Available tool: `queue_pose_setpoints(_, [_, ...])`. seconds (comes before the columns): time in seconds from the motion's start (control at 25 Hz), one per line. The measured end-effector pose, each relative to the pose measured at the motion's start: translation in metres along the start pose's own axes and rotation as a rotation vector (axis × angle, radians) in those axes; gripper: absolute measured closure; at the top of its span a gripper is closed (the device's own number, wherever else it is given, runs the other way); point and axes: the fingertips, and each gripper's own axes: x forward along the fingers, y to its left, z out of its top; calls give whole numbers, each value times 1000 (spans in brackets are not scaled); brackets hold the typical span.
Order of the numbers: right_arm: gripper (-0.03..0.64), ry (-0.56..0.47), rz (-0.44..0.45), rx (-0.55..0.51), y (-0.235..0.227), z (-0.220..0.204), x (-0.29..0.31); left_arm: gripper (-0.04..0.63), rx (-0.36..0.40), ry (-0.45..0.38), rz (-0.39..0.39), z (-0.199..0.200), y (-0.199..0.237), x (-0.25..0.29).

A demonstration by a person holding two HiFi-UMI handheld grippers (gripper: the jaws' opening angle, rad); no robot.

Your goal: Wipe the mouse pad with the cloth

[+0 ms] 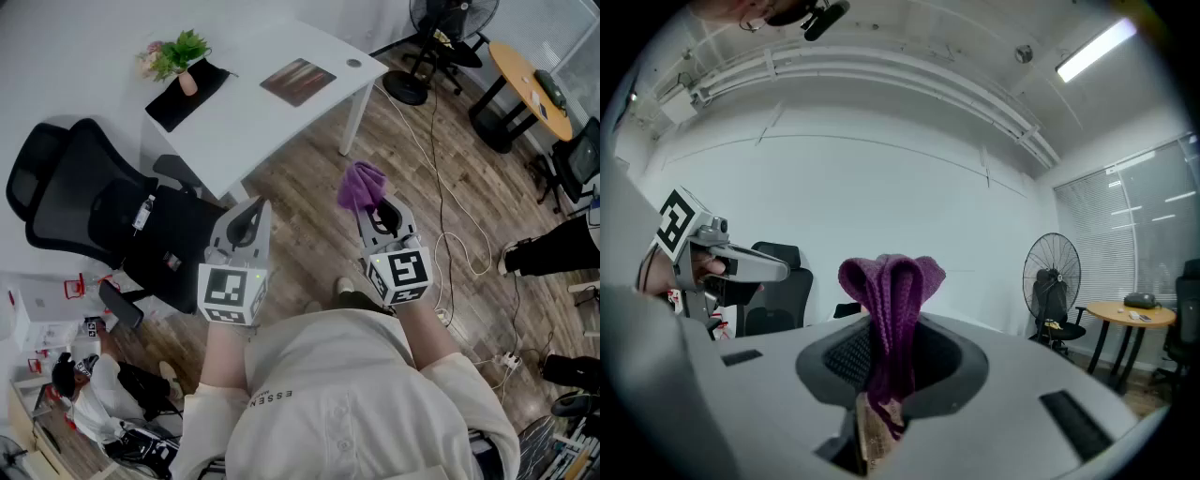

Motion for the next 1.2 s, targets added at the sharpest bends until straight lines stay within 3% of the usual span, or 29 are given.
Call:
queue_pose_setpoints(0.76, [531, 6, -29, 53, -11, -10, 22, 594, -15, 25, -13, -15, 18, 23])
queue_pose_setpoints(1.2, [531, 35, 58, 65, -90, -32, 105, 594, -22, 70, 63, -22, 31, 118])
